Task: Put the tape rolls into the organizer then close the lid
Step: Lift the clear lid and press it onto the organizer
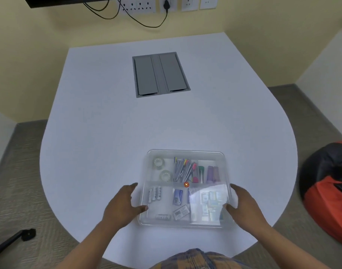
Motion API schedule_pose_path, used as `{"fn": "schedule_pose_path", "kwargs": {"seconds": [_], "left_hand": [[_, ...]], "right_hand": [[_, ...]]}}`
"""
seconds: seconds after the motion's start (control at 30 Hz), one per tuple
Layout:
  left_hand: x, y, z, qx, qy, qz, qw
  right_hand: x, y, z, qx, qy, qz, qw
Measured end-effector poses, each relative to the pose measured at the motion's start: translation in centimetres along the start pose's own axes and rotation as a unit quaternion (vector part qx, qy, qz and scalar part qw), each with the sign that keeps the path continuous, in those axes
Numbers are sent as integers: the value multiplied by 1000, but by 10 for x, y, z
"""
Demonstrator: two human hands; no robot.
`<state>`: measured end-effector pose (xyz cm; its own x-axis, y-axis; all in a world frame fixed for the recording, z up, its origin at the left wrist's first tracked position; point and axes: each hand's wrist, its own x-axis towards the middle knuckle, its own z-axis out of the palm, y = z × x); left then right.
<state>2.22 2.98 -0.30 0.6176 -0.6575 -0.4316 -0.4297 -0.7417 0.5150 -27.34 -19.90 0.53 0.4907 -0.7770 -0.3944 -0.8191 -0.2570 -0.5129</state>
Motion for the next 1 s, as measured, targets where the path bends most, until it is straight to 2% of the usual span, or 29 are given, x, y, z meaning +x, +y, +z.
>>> {"fn": "schedule_pose_path", "kwargs": {"seconds": [0.13, 0.27, 0.37, 0.6, 1.0], "left_hand": [[13, 9, -14, 117, -95, 125, 981], [26, 21, -20, 215, -128, 156, 956], [33, 26, -21, 266, -129, 167, 941], [36, 29, -17, 319, -120, 171, 925], [36, 25, -14, 309, -108, 171, 929]], "right_hand": [[14, -15, -12, -121, -80, -92, 985], [31, -25, -21, -286, -139, -108, 942], [38, -28, -25, -342, -150, -113, 921], [40, -30, -22, -418, -151, -139, 885], [40, -22, -11, -404, -141, -157, 890]]}}
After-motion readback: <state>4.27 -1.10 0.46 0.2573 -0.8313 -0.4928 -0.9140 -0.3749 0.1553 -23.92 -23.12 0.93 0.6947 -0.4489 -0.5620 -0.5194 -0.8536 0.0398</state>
